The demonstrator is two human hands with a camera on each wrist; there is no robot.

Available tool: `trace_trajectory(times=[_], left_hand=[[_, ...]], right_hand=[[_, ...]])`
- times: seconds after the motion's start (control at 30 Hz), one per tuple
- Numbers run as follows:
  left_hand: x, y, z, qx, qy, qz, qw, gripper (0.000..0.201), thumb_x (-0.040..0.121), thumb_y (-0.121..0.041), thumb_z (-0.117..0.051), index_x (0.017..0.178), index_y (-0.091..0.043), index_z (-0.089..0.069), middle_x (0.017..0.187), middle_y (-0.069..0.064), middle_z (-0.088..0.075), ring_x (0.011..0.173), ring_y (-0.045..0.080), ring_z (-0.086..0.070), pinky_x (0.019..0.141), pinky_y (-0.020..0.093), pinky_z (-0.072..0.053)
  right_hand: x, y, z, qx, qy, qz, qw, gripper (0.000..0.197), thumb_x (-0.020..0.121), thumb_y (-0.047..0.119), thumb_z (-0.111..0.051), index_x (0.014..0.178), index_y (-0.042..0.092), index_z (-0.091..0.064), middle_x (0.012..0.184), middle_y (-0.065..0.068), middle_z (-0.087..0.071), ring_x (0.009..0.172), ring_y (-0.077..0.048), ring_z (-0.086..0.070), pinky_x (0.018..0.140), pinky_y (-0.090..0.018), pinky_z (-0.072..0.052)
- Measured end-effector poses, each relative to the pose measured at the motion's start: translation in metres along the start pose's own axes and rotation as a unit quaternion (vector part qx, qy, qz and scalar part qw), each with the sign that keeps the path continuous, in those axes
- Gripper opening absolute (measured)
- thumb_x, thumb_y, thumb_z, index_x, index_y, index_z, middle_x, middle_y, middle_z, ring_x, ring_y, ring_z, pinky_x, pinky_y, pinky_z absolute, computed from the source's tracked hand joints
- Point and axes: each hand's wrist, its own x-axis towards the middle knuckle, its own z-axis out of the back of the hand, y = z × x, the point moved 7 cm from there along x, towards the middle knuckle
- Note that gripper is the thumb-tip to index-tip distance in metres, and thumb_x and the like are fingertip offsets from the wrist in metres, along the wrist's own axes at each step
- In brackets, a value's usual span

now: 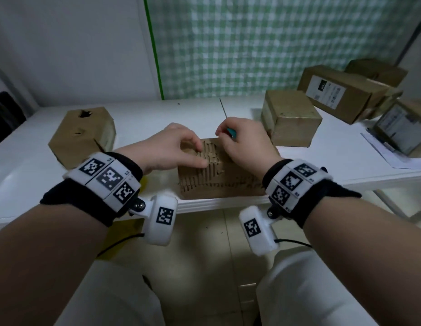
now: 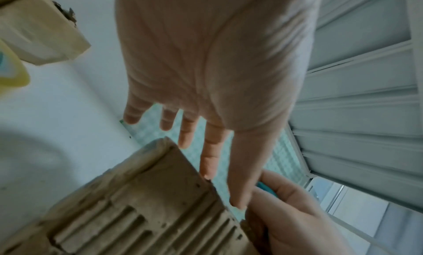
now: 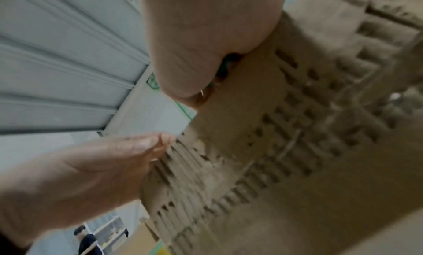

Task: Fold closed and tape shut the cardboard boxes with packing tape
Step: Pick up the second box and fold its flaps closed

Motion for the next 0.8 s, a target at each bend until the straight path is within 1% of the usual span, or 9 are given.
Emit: trace_trajectory(times=[0.1,0.17,0.27,0.37,0.47,0.57,0.67,0.73,0.8], left_hand=[[-0.002,-0.008,0.001,-0.018,-0.032,-0.013,0.999,0.021,0.076,-0.027,-0.075,0.092,-0.014,-0.069,0.093,-0.009,-0.053,0.086,0.004,-0.049,0.067,0.014,-0.037],[-0.001,-0.008,0.0,-0.029,-0.041,-0.008,0.999,0.018,0.077,-0.023,-0.075,0.09,-0.012,-0.069,0.088,-0.01,-0.053,0.08,0.002,-0.049,0.064,0.016,-0.039],[0.0,-0.008,0.0,-0.052,-0.049,-0.01,0.997,0.015,0.076,-0.019,-0.076,0.086,-0.011,-0.068,0.085,-0.008,-0.054,0.077,0.002,-0.049,0.062,0.016,-0.041],[0.001,-0.007,0.0,-0.055,-0.057,-0.02,0.997,0.014,0.074,-0.017,-0.077,0.084,-0.011,-0.068,0.089,-0.009,-0.052,0.078,0.001,-0.05,0.056,0.007,-0.037],[0.001,-0.007,0.002,-0.067,-0.074,-0.035,0.994,0.014,0.071,-0.015,-0.079,0.078,-0.014,-0.067,0.098,-0.007,-0.052,0.085,0.003,-0.05,0.055,0.0,-0.036],[0.0,-0.005,0.0,-0.111,-0.056,-0.03,0.992,0.016,0.071,-0.009,-0.079,0.074,-0.014,-0.064,0.082,-0.002,-0.061,0.071,0.003,-0.057,0.054,0.007,-0.044],[-0.001,-0.002,-0.004,-0.142,-0.051,-0.023,0.988,0.014,0.074,-0.006,-0.077,0.074,-0.012,-0.064,0.067,-0.001,-0.06,0.054,-0.002,-0.054,0.052,0.01,-0.046],[-0.001,0.001,-0.005,-0.147,-0.07,-0.017,0.986,0.011,0.079,-0.009,-0.073,0.074,-0.013,-0.064,0.065,-0.002,-0.06,0.052,-0.002,-0.054,0.051,0.011,-0.045],[0.001,0.003,-0.006,-0.128,-0.091,-0.015,0.988,0.011,0.081,-0.013,-0.071,0.072,-0.016,-0.065,0.064,-0.004,-0.06,0.055,0.001,-0.054,0.052,0.014,-0.046]], right_hand=[[-0.01,0.004,0.005,-0.019,-0.054,0.036,0.998,0.017,0.092,0.021,-0.052,0.1,0.018,-0.067,0.1,0.002,-0.068,0.094,-0.015,-0.06,0.082,-0.034,-0.051],[-0.011,0.005,0.006,-0.004,-0.055,0.043,0.998,0.017,0.092,0.02,-0.052,0.1,0.018,-0.067,0.1,0.002,-0.068,0.094,-0.015,-0.06,0.082,-0.033,-0.05],[-0.008,0.001,0.004,0.034,-0.04,0.031,0.998,0.015,0.091,0.018,-0.054,0.096,0.017,-0.069,0.098,0.002,-0.068,0.094,-0.014,-0.06,0.085,-0.031,-0.049],[-0.003,-0.007,0.001,0.091,-0.013,-0.001,0.996,0.012,0.089,0.018,-0.058,0.089,0.02,-0.07,0.093,0.006,-0.068,0.094,-0.012,-0.06,0.087,-0.031,-0.05],[0.001,-0.011,-0.004,0.126,0.031,-0.016,0.991,0.012,0.087,0.018,-0.061,0.083,0.026,-0.068,0.086,0.014,-0.065,0.09,-0.009,-0.06,0.087,-0.031,-0.051],[0.0,-0.011,-0.006,0.141,0.067,-0.009,0.988,0.014,0.086,0.019,-0.063,0.081,0.031,-0.068,0.084,0.014,-0.065,0.087,-0.008,-0.062,0.086,-0.031,-0.052],[-0.003,-0.009,-0.008,0.157,0.098,-0.002,0.983,0.004,0.084,0.027,-0.068,0.082,0.028,-0.071,0.081,0.012,-0.067,0.083,-0.007,-0.062,0.082,-0.029,-0.052],[-0.005,-0.007,-0.01,0.142,0.117,0.01,0.983,0.007,0.081,0.035,-0.071,0.08,0.028,-0.071,0.078,0.013,-0.067,0.08,-0.005,-0.061,0.079,-0.028,-0.051],[-0.005,-0.006,-0.012,0.094,0.123,0.023,0.988,0.008,0.08,0.036,-0.072,0.079,0.028,-0.071,0.078,0.012,-0.067,0.081,-0.007,-0.062,0.079,-0.033,-0.053]])
